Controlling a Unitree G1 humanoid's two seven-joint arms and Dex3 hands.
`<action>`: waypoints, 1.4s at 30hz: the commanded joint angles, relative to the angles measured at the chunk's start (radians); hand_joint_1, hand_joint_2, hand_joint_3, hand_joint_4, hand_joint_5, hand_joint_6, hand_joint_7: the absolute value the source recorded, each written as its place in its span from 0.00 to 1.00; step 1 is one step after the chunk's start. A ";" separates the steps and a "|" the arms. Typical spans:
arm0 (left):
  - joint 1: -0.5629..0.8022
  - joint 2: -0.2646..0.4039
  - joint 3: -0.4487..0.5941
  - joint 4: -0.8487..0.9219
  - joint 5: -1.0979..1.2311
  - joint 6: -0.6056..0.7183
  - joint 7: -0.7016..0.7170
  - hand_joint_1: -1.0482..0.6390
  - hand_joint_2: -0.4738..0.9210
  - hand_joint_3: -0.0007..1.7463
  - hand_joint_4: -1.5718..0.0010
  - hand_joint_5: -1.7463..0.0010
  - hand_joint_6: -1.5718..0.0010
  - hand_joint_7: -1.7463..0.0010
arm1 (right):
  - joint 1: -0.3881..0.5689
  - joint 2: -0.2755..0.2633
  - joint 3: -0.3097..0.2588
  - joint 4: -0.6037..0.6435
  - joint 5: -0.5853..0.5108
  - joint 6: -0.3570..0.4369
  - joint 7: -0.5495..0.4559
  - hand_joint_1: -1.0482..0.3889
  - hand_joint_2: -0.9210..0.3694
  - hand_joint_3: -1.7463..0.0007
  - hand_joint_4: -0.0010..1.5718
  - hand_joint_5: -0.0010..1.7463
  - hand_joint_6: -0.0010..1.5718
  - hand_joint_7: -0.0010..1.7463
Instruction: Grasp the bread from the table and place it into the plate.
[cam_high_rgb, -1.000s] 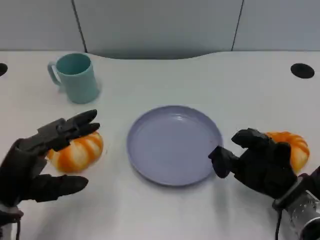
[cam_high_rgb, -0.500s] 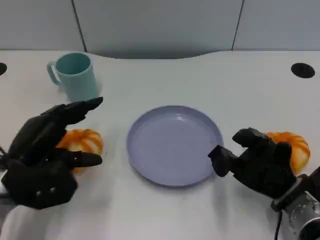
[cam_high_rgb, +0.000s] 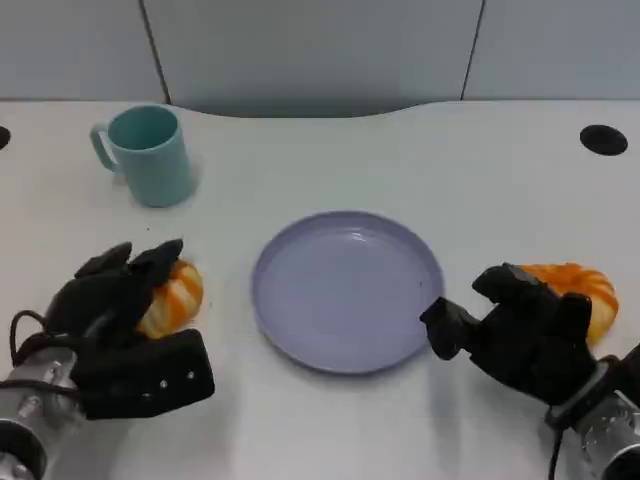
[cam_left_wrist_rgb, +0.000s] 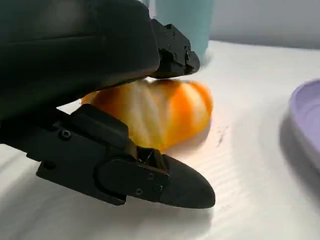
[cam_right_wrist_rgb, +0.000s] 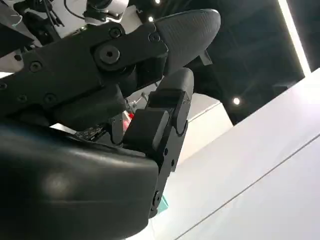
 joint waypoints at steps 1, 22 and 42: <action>-0.007 -0.001 -0.013 0.020 -0.030 0.034 0.010 0.03 1.00 0.09 0.94 0.97 0.91 0.99 | 0.016 -0.006 -0.002 -0.013 0.013 0.015 -0.015 0.38 0.01 0.99 0.49 0.74 0.75 0.01; 0.021 -0.043 -0.042 0.058 -0.096 0.062 0.210 0.51 1.00 0.01 0.44 0.65 0.37 0.94 | 0.025 -0.010 -0.015 -0.002 0.017 -0.019 0.015 0.42 0.00 0.97 0.48 0.74 0.72 0.00; -0.050 -0.073 0.162 0.015 -0.301 -0.196 0.276 0.53 0.95 0.00 0.46 0.60 0.32 0.97 | 0.006 -0.013 -0.006 -0.003 0.003 -0.027 -0.023 0.41 0.00 0.97 0.47 0.75 0.73 0.00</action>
